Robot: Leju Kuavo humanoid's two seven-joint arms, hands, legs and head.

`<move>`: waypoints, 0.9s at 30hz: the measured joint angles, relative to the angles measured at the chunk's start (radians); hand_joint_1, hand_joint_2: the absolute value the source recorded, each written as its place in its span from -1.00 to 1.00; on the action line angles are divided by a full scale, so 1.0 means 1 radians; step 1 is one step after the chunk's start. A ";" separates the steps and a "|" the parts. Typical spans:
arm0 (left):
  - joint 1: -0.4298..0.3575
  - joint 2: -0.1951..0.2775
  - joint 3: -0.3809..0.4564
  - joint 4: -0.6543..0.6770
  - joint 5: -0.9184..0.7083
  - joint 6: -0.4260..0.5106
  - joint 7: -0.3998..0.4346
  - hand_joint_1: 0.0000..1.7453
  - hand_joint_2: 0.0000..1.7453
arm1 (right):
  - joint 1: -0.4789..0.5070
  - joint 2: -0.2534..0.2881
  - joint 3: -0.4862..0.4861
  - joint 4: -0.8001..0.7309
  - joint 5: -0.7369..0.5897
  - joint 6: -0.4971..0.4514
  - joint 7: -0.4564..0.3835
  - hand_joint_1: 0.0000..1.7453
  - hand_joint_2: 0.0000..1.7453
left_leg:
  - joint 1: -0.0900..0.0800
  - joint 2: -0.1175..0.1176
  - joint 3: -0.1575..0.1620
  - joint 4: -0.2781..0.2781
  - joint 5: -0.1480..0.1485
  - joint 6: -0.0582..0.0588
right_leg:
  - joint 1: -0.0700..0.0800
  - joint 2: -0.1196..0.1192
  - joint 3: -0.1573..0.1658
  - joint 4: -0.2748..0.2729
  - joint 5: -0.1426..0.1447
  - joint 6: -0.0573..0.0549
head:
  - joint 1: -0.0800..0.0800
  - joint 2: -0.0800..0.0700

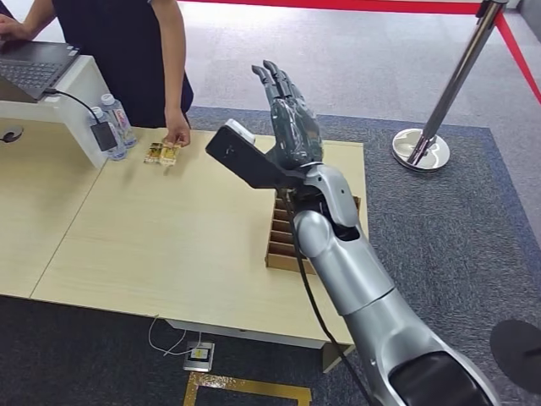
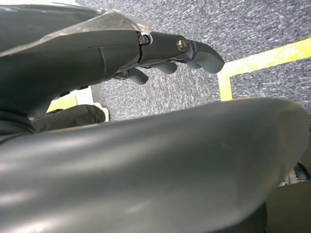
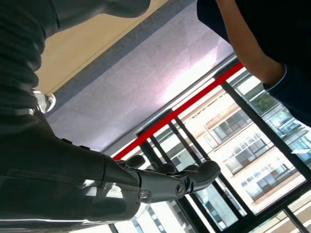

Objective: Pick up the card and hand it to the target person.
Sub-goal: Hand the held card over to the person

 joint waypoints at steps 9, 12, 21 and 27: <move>0.002 0.000 0.001 0.000 0.001 -0.006 0.011 -1.00 -1.00 | 0.172 -0.096 -0.034 -0.241 -0.067 -0.052 -0.019 -1.00 1.00 | 0.000 0.000 0.000 0.000 0.000 0.000 | 0.000 0.000 0.000 0.000 0.000 0.000 | 0.000 0.000; 0.002 0.000 0.001 0.000 0.002 -0.007 0.017 -1.00 -1.00 | 0.215 -0.118 -0.042 -0.307 -0.067 -0.068 -0.019 -1.00 1.00 | 0.000 0.000 0.000 0.000 0.000 0.000 | 0.000 0.000 0.000 0.000 0.000 0.000 | 0.000 0.000; 0.009 0.009 0.010 0.000 0.029 -0.024 0.039 -1.00 -1.00 | 0.504 -0.217 -0.118 -0.633 -0.048 -0.270 -0.058 -1.00 1.00 | 0.000 0.000 0.000 0.000 -0.002 0.000 | 0.000 0.000 0.000 -0.001 -0.001 0.000 | 0.000 0.000; 0.013 0.011 0.031 0.000 0.054 -0.014 0.045 -1.00 -1.00 | 0.724 -0.254 -0.188 -0.806 -0.040 -0.369 -0.097 -1.00 1.00 | 0.000 0.000 0.000 0.000 -0.004 -0.001 | 0.000 0.000 0.000 -0.001 -0.003 0.000 | 0.000 0.000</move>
